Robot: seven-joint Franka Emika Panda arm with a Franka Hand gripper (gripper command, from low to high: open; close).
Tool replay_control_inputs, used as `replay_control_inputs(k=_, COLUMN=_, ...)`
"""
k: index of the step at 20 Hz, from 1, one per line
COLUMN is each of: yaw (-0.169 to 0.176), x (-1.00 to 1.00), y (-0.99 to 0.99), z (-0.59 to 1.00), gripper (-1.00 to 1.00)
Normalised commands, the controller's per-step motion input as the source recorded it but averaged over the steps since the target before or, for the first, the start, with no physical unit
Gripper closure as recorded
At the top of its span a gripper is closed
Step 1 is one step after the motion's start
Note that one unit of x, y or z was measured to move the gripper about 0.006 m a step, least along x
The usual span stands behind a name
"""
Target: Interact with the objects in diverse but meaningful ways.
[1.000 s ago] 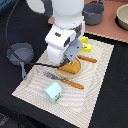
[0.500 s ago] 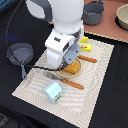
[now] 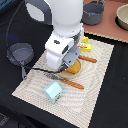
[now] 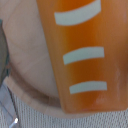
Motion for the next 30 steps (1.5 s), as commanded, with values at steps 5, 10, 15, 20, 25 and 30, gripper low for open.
replay_control_inputs(k=5, yaw=0.0, x=0.23, y=-0.07, z=-0.04, gripper=-1.0)
replay_control_inputs(k=10, yaw=0.001, x=0.2, y=-0.05, z=-0.06, gripper=-1.0)
replay_control_inputs(k=15, yaw=0.0, x=0.2, y=-0.04, z=-0.05, gripper=1.0)
replay_control_inputs(k=20, yaw=0.0, x=0.21, y=-0.04, z=-0.01, gripper=1.0)
replay_control_inputs(k=25, yaw=0.0, x=0.23, y=-0.02, z=0.0, gripper=1.0)
replay_control_inputs(k=30, yaw=0.0, x=0.22, y=0.0, z=0.42, gripper=1.0)
